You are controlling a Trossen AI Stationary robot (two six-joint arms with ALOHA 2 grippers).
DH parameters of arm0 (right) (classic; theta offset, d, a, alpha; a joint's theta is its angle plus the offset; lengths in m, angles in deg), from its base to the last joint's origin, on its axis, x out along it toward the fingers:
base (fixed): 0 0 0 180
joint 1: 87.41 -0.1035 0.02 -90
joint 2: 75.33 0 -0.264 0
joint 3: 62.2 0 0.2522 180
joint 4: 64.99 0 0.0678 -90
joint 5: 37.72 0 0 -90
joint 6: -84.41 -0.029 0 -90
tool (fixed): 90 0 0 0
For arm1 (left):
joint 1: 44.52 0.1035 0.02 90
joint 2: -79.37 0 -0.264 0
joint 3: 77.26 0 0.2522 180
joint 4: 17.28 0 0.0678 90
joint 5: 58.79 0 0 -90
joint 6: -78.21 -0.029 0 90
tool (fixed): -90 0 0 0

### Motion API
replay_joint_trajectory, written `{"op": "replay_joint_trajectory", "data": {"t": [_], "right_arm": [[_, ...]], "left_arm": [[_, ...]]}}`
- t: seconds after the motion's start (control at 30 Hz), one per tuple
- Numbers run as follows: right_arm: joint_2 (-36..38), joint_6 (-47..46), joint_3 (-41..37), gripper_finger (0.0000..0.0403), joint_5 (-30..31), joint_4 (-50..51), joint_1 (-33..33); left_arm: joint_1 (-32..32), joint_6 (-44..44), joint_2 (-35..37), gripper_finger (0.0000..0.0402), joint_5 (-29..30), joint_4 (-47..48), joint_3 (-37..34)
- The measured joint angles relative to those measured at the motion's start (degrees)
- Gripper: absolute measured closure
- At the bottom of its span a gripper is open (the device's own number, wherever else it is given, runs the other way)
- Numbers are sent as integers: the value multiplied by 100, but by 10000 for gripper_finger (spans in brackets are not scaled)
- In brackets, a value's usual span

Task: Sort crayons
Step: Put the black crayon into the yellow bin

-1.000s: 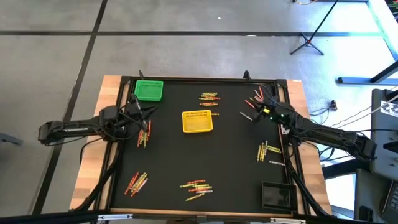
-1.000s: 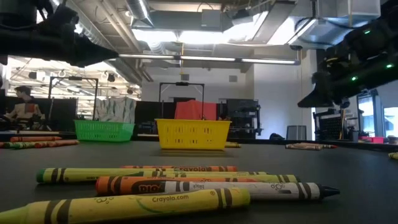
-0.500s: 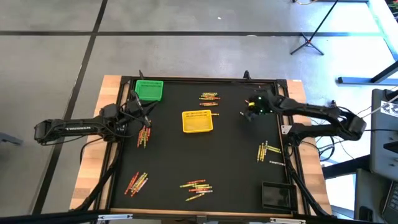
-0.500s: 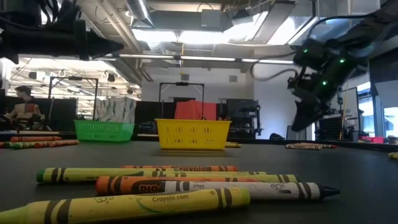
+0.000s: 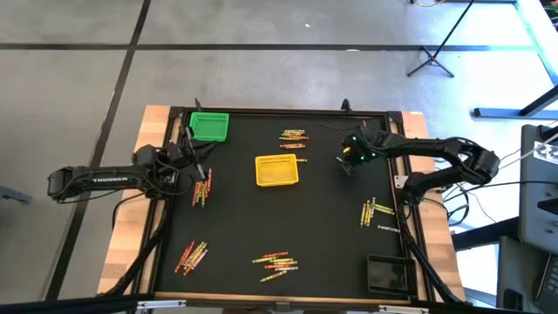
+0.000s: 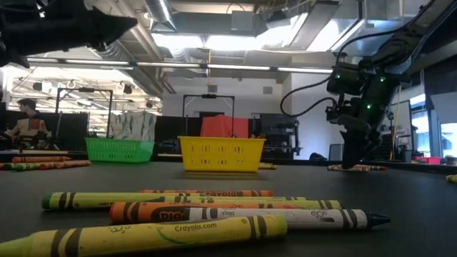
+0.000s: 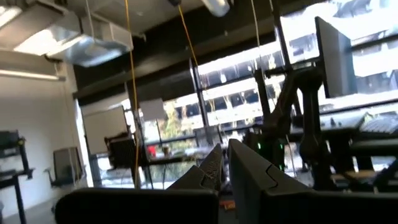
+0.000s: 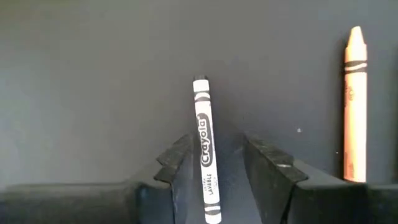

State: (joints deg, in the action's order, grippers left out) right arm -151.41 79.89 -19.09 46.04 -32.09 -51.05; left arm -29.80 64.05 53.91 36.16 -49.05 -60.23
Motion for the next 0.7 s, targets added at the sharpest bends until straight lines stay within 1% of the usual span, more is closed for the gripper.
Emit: {"op": "replay_joint_trajectory", "data": {"t": [0.17, 0.23, 0.3, 0.37, 0.53, 0.57, 0.6, 0.7], "right_arm": [[-261, 97, 24, 265, 15, -49, 0], [-332, 237, 25, 267, 21, -51, 0], [-359, 347, 26, 278, 101, -49, 0], [-365, 417, 24, 301, 188, -47, 2], [-369, 464, 13, 384, 218, -149, 2], [-369, 484, 14, 390, 220, -159, 0], [-353, 486, 13, 392, 221, -164, 0], [-255, 486, 119, 375, 218, -35, -2]], "left_arm": [[0, 28, -333, 386, -68, -609, 2], [-39, 174, -549, 386, -314, -909, 4], [-116, 186, -757, 386, -488, -1147, 4], [-170, 199, -912, 386, -399, -1196, 4], [-173, 197, -1245, 386, 26, -1196, 4], [-173, 195, -1294, 386, 62, -1192, 4], [-173, 197, -1333, 386, 76, -1189, 4], [-173, 213, -1452, 386, -43, -1199, 4]]}}
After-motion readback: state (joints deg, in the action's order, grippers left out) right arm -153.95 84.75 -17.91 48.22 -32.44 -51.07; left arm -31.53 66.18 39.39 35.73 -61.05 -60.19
